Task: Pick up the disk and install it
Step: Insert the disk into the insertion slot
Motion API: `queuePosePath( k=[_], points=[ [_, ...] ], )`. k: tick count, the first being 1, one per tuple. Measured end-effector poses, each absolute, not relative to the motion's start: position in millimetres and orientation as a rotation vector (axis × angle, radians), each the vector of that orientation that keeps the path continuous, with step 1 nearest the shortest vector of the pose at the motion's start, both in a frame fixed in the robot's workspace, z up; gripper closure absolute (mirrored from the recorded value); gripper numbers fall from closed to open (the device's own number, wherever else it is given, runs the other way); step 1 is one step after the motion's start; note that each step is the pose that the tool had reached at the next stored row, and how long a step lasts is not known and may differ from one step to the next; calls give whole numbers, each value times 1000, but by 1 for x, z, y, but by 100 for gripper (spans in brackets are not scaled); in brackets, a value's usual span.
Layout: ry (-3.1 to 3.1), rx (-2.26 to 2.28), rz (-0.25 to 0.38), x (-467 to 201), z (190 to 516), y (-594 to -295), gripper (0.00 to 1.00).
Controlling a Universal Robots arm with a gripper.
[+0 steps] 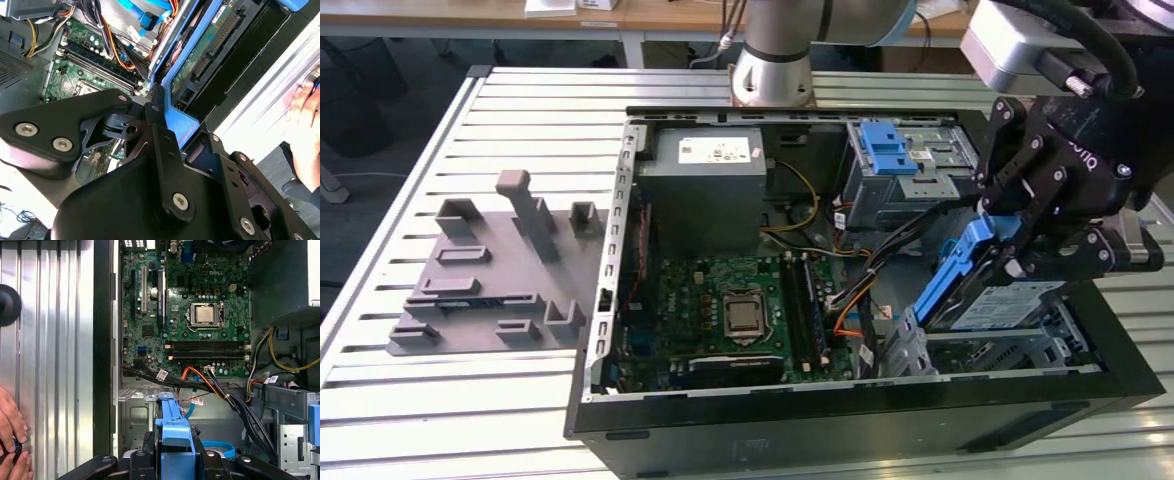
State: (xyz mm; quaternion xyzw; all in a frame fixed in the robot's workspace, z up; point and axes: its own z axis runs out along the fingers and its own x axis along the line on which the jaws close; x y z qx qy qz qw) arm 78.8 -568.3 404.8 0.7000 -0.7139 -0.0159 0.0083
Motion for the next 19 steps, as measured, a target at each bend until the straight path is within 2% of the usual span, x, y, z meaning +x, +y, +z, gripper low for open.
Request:
queuePosePath(
  k=[19],
  points=[
    [-2231, 2187, -50, 79, 392, -568, 64]
  ],
)
